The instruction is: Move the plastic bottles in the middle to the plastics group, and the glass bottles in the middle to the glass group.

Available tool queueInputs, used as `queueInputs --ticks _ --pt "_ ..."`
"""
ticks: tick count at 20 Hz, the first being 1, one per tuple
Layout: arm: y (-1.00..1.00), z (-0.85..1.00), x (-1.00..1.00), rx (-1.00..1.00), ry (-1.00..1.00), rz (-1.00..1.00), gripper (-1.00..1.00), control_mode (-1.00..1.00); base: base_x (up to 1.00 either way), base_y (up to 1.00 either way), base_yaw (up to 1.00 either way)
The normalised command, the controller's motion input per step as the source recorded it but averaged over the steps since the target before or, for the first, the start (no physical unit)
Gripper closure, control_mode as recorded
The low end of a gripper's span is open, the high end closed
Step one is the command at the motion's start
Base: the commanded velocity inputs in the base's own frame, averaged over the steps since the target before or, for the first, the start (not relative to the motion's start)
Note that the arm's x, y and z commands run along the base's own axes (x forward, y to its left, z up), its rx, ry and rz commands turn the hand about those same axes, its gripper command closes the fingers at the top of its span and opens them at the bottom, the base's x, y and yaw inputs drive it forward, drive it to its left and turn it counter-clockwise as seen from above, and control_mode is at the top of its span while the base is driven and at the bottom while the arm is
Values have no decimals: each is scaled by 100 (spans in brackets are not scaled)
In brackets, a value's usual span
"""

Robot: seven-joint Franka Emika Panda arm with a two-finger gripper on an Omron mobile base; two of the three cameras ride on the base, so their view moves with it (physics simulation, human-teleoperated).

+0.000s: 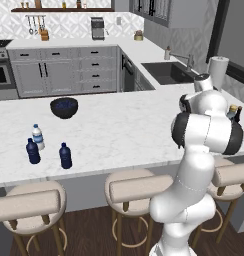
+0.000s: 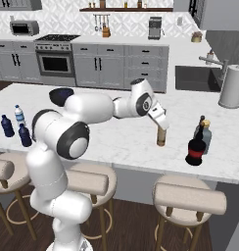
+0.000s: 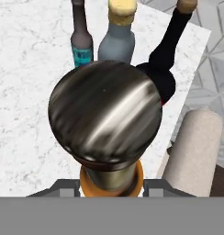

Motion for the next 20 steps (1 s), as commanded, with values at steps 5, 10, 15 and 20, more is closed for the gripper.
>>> queueInputs --ticks 5,10,15,20 --pt "-59 0 6 2 0 -7 100 -100 0 0 0" --pt "-36 -9 22 0 0 -8 100 -100 0 0 0" --pt "0 -36 29 0 -6 -1 100 -100 0 0 0" --pt "-1 -49 19 0 -10 -1 100 -100 0 0 0"
